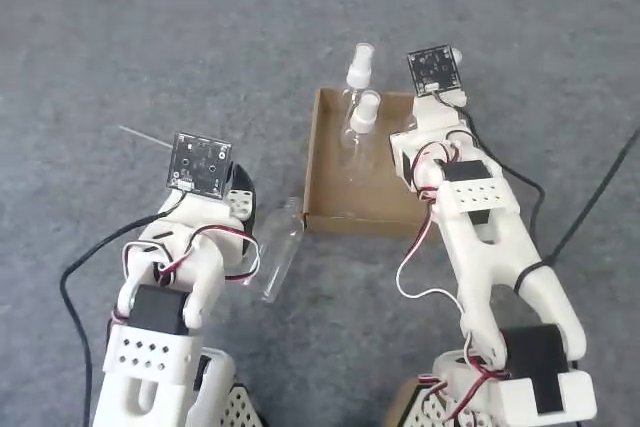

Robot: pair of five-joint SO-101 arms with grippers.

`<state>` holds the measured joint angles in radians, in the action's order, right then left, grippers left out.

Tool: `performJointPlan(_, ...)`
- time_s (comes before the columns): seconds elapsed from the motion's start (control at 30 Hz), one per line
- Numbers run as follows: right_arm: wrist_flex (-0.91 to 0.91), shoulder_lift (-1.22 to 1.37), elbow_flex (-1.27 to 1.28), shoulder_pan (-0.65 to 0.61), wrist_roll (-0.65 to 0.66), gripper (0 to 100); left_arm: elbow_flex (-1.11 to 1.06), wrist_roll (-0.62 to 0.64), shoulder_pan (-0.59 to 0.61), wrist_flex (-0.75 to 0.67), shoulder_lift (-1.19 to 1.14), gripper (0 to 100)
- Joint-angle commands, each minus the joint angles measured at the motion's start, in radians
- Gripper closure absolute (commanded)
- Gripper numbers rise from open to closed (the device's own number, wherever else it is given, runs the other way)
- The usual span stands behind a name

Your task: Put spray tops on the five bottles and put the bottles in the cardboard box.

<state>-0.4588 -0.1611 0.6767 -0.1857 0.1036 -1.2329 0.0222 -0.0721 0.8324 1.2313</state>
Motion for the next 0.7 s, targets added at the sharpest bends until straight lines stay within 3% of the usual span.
performJointPlan(0.0, -0.018, -0.008, -0.043, -0.004, 0.014, 86.3, 0.01, 0.011, 0.006, -0.029, 0.011, 99)
performJointPlan(0.33, -0.018, -0.008, -0.044, -0.004, 0.017, 85.9, 0.01, 0.009, 0.006, -0.029, 0.011, 99)
performJointPlan(0.53, -0.018, -0.008, -0.043, -0.004, 0.017, 74.2, 0.01, 0.009, 0.006, -0.029, 0.011, 99)
performJointPlan(0.67, -0.018, -0.008, -0.043, -0.004, 0.018, 72.7, 0.01, 0.009, 0.006, -0.029, 0.011, 99)
